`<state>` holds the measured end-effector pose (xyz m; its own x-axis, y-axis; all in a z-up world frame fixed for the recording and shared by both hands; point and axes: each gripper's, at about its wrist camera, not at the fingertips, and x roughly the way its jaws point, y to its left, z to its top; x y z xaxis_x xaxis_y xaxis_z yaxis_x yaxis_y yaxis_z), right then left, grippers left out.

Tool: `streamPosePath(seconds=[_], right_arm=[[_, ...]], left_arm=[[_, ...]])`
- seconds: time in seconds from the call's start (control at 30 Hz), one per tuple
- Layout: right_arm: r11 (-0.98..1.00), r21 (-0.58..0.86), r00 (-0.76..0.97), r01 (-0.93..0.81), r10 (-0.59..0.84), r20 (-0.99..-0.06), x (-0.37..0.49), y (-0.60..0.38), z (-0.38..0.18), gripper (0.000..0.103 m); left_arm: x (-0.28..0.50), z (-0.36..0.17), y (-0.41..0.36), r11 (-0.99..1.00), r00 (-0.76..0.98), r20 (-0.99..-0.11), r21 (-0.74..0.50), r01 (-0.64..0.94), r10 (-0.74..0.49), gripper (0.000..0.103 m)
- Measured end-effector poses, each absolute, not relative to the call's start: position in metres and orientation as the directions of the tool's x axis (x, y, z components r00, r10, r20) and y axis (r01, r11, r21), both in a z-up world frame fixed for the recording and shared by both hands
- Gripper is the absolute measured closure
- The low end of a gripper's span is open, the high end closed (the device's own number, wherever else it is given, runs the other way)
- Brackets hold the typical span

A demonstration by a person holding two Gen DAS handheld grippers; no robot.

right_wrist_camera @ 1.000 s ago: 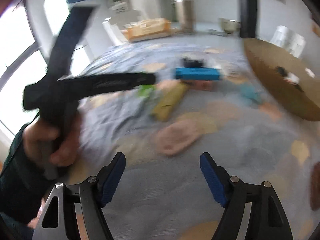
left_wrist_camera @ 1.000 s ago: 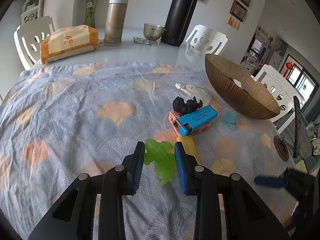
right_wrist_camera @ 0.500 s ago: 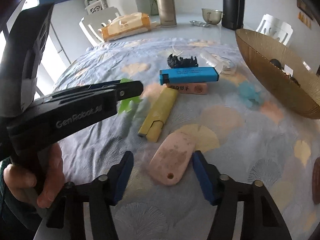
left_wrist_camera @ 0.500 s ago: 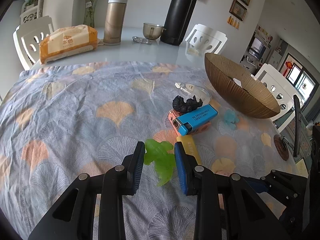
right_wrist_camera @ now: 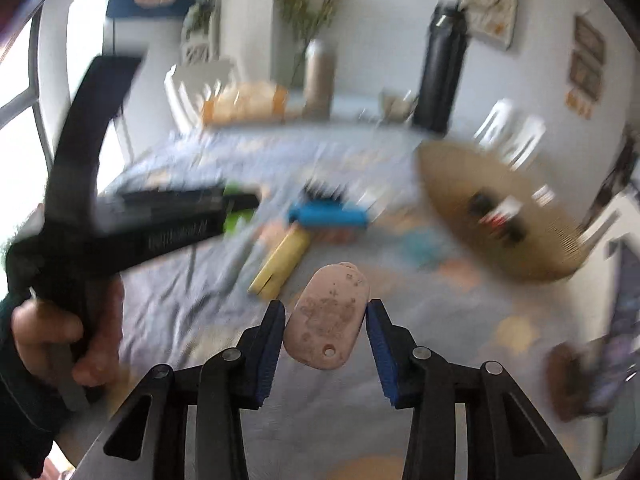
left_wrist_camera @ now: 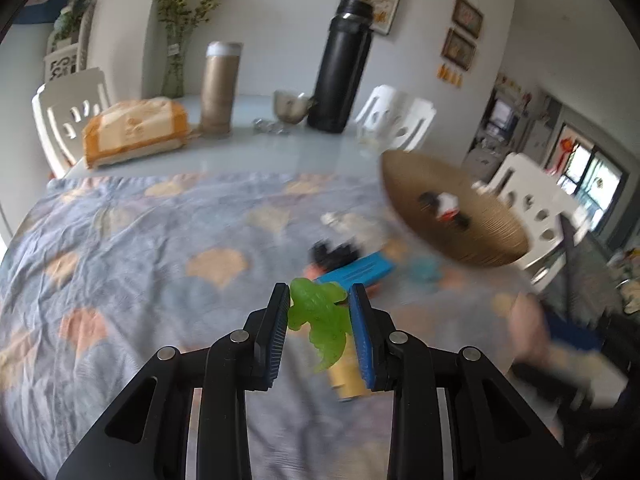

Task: Organize rigid objects
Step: 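Carry both over the bowl and open the left tool while the right tool releases the pink piece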

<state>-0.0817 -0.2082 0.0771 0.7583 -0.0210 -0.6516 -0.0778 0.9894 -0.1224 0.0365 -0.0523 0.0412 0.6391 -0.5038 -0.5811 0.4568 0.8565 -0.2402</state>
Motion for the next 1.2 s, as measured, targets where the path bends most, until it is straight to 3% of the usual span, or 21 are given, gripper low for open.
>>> streamPosePath(seconds=[0.13, 0.27, 0.43, 0.53, 0.7, 0.93, 0.97, 1.0, 1.07, 1.2], right_arm=[[0.983, -0.177, 0.829, 0.052, -0.141, -0.54, -0.091, -0.238, 0.131, 0.062], [0.987, -0.106, 0.879, 0.122, -0.157, -0.45, -0.086, -0.271, 0.183, 0.062], [0.987, 0.01, 0.91, 0.163, -0.146, -0.387, -0.072, -0.303, 0.218, 0.062], [0.982, 0.069, 0.891, 0.178, -0.131, -0.435, -0.051, -0.318, 0.207, 0.062], [0.955, 0.173, 0.79, 0.24, -0.089, -0.606, 0.0, -0.351, 0.153, 0.062], [0.945, 0.171, 0.704, 0.279, -0.08, -0.705, 0.03, -0.365, 0.116, 0.062], [0.945, 0.171, 0.697, 0.278, -0.076, -0.713, 0.032, -0.367, 0.114, 0.061], [0.946, 0.168, 0.686, 0.277, -0.073, -0.724, 0.035, -0.367, 0.114, 0.059], [0.946, 0.16, 0.687, 0.28, -0.081, -0.722, 0.036, -0.369, 0.115, 0.041], [0.95, 0.148, 0.728, 0.275, -0.105, -0.677, 0.021, -0.365, 0.126, 0.041]], left_arm=[[0.024, 0.093, -0.075, 0.809, 0.64, -0.511, -0.235, 0.539, -0.575, 0.076], [0.027, 0.152, -0.102, 0.734, 0.605, -0.428, -0.268, 0.624, -0.671, 0.076], [0.045, 0.189, -0.133, 0.642, 0.536, -0.36, -0.337, 0.688, -0.763, 0.076], [0.066, 0.179, -0.161, 0.626, 0.498, -0.392, -0.356, 0.694, -0.774, 0.076], [0.111, 0.113, -0.208, 0.628, 0.363, -0.552, -0.424, 0.652, -0.75, 0.076], [0.14, 0.071, -0.232, 0.637, 0.313, -0.596, -0.471, 0.611, -0.74, 0.074], [0.139, 0.072, -0.233, 0.635, 0.317, -0.592, -0.466, 0.616, -0.741, 0.063], [0.139, 0.073, -0.233, 0.647, 0.327, -0.6, -0.451, 0.615, -0.73, 0.044], [0.135, 0.079, -0.227, 0.675, 0.371, -0.603, -0.417, 0.609, -0.706, 0.026], [0.116, 0.102, -0.193, 0.699, 0.458, -0.555, -0.369, 0.612, -0.694, 0.026]])
